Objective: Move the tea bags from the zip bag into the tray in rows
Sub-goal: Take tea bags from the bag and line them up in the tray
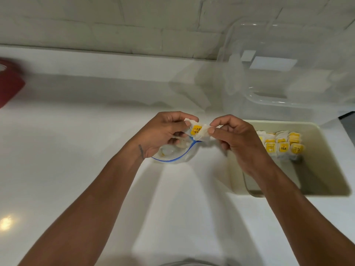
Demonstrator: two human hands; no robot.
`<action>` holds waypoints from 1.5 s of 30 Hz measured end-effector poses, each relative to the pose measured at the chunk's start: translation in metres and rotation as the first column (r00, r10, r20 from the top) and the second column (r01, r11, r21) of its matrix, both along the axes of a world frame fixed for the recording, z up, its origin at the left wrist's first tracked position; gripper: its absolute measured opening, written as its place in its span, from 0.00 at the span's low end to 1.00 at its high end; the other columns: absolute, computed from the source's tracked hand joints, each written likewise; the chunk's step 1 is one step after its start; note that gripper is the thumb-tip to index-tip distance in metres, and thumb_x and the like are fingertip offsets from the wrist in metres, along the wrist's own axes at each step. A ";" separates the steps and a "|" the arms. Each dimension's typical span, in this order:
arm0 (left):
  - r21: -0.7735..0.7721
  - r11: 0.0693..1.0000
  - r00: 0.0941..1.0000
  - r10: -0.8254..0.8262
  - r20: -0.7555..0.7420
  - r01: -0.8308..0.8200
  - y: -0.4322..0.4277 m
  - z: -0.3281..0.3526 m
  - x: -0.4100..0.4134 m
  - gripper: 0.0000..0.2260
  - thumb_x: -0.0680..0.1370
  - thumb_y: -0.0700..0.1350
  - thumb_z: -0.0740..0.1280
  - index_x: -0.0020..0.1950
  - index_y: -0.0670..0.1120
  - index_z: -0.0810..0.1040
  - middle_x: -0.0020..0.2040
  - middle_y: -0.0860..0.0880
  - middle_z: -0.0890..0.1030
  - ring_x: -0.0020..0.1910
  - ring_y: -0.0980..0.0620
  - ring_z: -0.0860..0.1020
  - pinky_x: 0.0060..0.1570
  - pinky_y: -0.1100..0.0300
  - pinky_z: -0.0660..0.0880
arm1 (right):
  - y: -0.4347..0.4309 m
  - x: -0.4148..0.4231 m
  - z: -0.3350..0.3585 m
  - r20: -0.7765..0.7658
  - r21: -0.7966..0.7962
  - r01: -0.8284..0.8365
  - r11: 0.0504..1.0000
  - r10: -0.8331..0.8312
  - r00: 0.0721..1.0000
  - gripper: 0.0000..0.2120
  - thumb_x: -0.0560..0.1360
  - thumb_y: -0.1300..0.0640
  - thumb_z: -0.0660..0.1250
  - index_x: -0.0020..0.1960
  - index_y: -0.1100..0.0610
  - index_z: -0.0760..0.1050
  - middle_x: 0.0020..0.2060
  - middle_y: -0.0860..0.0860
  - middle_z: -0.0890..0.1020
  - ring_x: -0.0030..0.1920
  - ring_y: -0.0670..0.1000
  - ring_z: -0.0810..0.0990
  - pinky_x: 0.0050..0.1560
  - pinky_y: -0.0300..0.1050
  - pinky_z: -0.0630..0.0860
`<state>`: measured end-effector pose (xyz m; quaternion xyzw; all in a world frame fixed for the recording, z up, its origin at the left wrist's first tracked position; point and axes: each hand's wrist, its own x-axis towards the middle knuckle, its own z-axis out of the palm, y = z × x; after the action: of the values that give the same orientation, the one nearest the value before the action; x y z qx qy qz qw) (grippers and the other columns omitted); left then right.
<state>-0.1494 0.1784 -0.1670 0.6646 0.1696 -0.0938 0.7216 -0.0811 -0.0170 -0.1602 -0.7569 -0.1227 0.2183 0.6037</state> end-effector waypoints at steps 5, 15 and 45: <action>0.021 0.999 0.999 0.031 -0.038 -0.030 -0.013 0.005 0.008 0.07 0.81 0.39 0.63 0.53 0.48 0.80 0.44 0.49 0.85 0.39 0.52 0.83 0.41 0.56 0.73 | -0.011 -0.001 0.000 0.068 -0.065 0.045 0.997 -0.041 0.997 0.06 0.69 0.55 0.77 0.41 0.55 0.81 0.31 0.52 0.82 0.31 0.49 0.76 0.37 0.46 0.73; -0.264 0.963 0.998 0.031 -0.061 -0.046 -0.025 0.003 0.004 0.19 0.77 0.30 0.58 0.61 0.46 0.79 0.47 0.45 0.77 0.47 0.48 0.83 0.50 0.53 0.80 | -0.034 0.019 0.014 0.090 -0.162 -0.044 0.986 0.059 0.994 0.13 0.71 0.66 0.74 0.52 0.54 0.81 0.34 0.53 0.79 0.34 0.51 0.76 0.41 0.49 0.75; 0.639 0.765 0.924 -0.295 0.241 0.078 -0.090 0.030 0.049 0.02 0.73 0.49 0.75 0.45 0.54 0.85 0.34 0.58 0.82 0.32 0.62 0.75 0.36 0.64 0.71 | -0.118 0.061 0.015 0.111 -0.244 -0.054 0.968 0.084 0.990 0.06 0.75 0.62 0.71 0.45 0.52 0.80 0.37 0.50 0.84 0.39 0.50 0.80 0.46 0.52 0.78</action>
<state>-0.1004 0.0886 -0.1368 0.8834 0.0006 0.0066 0.4685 -0.0198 -0.1347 -0.1448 -0.8315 -0.1578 0.2065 0.4910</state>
